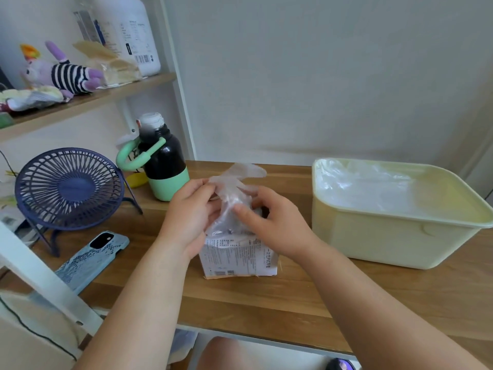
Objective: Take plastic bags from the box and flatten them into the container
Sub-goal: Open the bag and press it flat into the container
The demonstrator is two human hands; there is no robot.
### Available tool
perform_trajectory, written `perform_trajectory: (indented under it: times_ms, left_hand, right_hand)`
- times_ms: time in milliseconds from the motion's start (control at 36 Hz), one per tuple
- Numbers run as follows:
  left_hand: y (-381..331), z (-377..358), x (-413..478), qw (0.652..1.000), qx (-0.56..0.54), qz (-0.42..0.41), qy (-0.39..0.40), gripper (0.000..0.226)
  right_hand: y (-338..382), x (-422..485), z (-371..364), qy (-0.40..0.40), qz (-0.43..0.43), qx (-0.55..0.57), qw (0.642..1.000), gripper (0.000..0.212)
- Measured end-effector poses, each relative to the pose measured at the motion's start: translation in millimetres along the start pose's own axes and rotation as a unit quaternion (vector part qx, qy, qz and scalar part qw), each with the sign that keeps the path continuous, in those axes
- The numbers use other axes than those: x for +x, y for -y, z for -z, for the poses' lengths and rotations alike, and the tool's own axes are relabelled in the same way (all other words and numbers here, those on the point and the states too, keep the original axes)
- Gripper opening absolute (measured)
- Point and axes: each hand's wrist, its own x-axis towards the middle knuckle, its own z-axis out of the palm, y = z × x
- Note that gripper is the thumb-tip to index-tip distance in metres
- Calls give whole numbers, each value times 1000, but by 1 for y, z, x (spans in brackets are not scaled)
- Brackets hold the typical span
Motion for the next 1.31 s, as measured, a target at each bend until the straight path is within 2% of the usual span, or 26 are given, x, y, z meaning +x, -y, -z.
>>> perform_trajectory:
  times_ms: [56, 139, 222, 278, 361, 417, 528, 611, 695, 722, 778, 806, 861, 917, 1000, 1111, 1139, 1167, 1222, 1306]
  left_hand:
    - [1, 0, 0, 1000, 8, -4, -8, 20]
    - [3, 0, 0, 1000, 7, -4, -2, 19]
    - [4, -1, -1, 1000, 4, -4, 24, 20]
    - [6, -1, -1, 999, 12, -8, 37, 20]
    - [8, -1, -1, 998, 26, -28, 42, 20]
    - [8, -2, -2, 998, 21, -33, 49, 19]
    - [9, -3, -2, 997, -29, -41, 59, 17]
    - [10, -2, -2, 995, -68, -39, 58, 17]
    - [10, 0, -2, 995, -67, -34, 59, 19]
    - [10, -1, -2, 995, -71, -31, 63, 19]
    - [10, -1, -2, 994, -87, -28, 64, 18]
    - [10, -1, -2, 993, -98, -29, 61, 18]
    - [10, 1, -2, 990, -123, -29, 58, 18]
    - [8, 3, -2, 988, -139, -33, 57, 19]
    - [3, 7, -1, 983, -175, -45, 37, 23]
    - [-8, 16, 4, 964, -257, -58, -18, 40]
    - [-10, 19, 6, 959, -277, -60, -30, 38]
    - [-11, 21, 7, 954, -292, -60, -36, 30]
    - [-12, 25, 7, 951, -304, -55, -27, 25]
    - [-12, 23, 2, 950, -309, -50, 10, 35]
  right_hand:
    - [-3, 1, 0, -13, 2, 35, 999, 48]
    - [-3, 5, -1, -22, -5, 4, 1000, 16]
    - [-4, 7, -3, -20, -22, 28, 999, 25]
    - [-5, 9, -3, -14, -33, 38, 999, 21]
    - [-1, 10, -1, 13, -28, -19, 999, 14]
    - [2, 11, 0, 15, -56, -35, 998, 6]
    - [3, 11, 1, -7, -94, -60, 994, 17]
    - [4, 9, -2, -6, -97, -13, 995, 16]
    - [7, 12, -5, -25, -75, 11, 997, 41]
    - [8, 15, -4, -23, -77, -1, 997, 36]
    - [10, 20, -4, 3, -83, -55, 995, 7]
    - [10, 22, -4, 9, -86, -81, 993, 7]
    - [9, 21, -4, -13, -98, -91, 991, 21]
    - [5, 18, -5, -28, -108, -100, 989, 25]
    - [-3, 14, -6, -27, -96, -145, 984, 21]
    - [4, 15, -7, 1, -85, -191, 978, 15]
    - [6, 15, -7, 0, -80, -189, 979, 15]
    - [8, 14, -6, -8, -76, -175, 982, 17]
    - [11, 12, -2, -37, -69, -100, 992, 39]
    - [17, 6, 5, -58, -28, 20, 998, 67]
